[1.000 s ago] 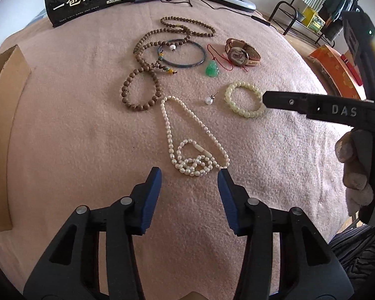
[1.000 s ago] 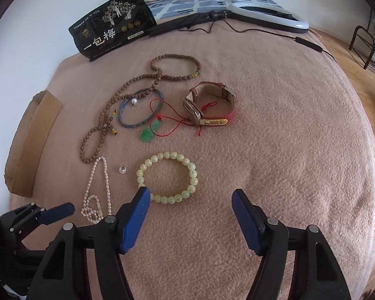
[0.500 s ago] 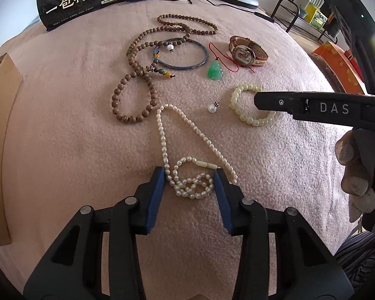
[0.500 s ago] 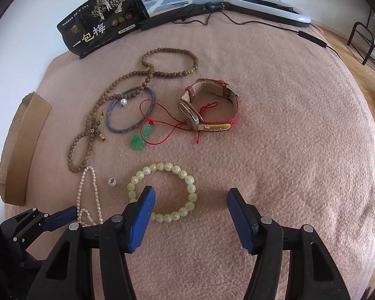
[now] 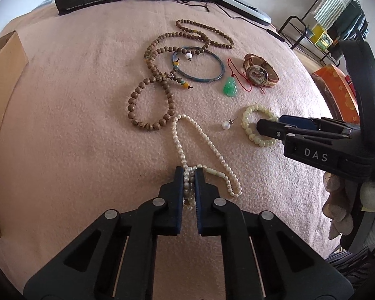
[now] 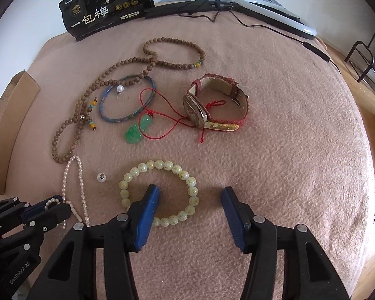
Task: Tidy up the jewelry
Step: 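Close the left tool on the pearl necklace while the right tool grips the green bracelet, then carry the pearl necklace and green bracelet over the cardboard box with both tools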
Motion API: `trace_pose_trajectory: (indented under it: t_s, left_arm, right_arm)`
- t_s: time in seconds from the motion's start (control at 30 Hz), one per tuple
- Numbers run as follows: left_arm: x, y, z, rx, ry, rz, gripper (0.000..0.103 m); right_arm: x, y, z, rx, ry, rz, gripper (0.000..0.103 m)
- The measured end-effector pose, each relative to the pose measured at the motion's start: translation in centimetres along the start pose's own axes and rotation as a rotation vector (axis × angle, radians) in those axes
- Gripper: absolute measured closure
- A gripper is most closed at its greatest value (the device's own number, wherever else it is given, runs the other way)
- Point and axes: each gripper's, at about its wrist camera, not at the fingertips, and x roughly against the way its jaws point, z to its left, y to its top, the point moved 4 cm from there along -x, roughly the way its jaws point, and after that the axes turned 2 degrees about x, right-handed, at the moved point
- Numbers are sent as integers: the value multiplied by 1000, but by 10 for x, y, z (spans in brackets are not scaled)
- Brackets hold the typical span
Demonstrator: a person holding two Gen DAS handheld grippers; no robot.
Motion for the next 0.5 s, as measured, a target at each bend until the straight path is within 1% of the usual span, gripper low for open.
trace_pose_trajectory:
  t_s: [0.03,0.07,0.1,0.13,0.17,0.2,0.43,0.5]
  left_arm:
    - [1,0,0,1,-2,-3,97]
    - [2,1,0,1,-3,-8,97]
    - [3,1,0,2,-5,-10,97]
    - [5,2,0,5,-7,-13,97]
    - [6,2,0,9,-9,-19,97]
    - [8,3,-1,9,-14,-25,97]
    - [32,9,-9,-12,-32,-94,97]
    - [39,11,-8,-13,-32,-112,97]
  right_arm:
    - [1,-1,-1,-3,-7,-9,65]
    - [1,-2,-2,-6,-4,-15,69]
    - [3,-4,-3,-7,1,-19,74]
    - [3,-5,-3,-4,4,-21,83]
    - [4,-4,-4,-1,8,-24,87]
    - [5,-4,-5,-4,20,-25,95]
    - [14,-4,-11,-77,114,-46,98]
    - [20,-2,-10,-78,122,-65,98]
